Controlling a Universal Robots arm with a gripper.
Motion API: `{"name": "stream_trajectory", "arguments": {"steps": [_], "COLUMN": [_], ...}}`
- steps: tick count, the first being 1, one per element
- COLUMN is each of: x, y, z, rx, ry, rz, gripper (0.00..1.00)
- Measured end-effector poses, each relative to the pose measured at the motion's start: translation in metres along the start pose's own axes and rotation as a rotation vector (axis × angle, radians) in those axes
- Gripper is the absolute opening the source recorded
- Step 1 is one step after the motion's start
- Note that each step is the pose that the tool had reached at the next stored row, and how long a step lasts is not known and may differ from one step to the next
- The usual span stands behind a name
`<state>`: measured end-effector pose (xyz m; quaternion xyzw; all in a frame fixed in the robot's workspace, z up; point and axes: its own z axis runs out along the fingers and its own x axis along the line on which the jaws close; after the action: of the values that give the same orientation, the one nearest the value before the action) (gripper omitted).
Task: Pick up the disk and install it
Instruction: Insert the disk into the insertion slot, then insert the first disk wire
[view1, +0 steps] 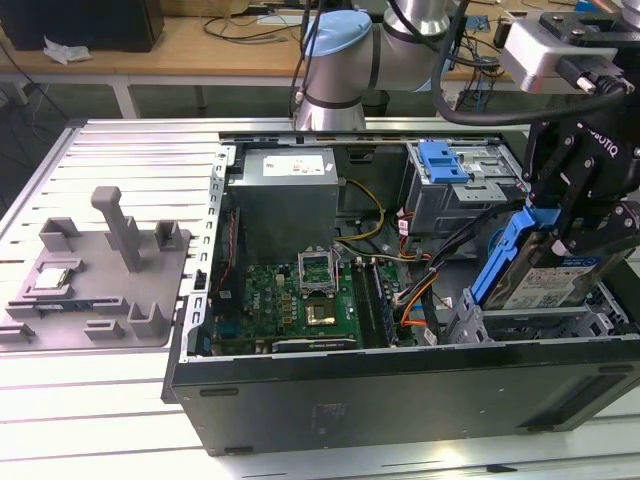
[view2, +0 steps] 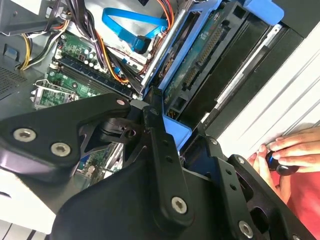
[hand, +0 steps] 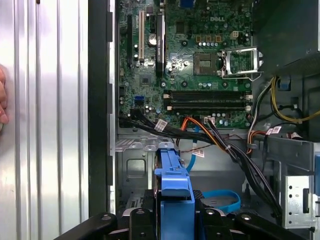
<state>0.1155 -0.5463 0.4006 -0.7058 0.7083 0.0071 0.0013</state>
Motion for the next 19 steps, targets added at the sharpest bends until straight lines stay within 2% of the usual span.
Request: {"name": "stream_trajectory", "arguments": {"steps": [6, 7, 19], "x": [0.0, 0.0, 0.0], "y": [-0.0001, 0.0, 0.0001], "z": [0.0012, 0.0012, 0.0011], "rx": [0.0002, 0.0, 0.0], "ry": [-0.0005, -0.0004, 0.0018], "rz": [0.0, 0.0, 0.0], "gripper": [0.37, 0.44, 0.44]}}
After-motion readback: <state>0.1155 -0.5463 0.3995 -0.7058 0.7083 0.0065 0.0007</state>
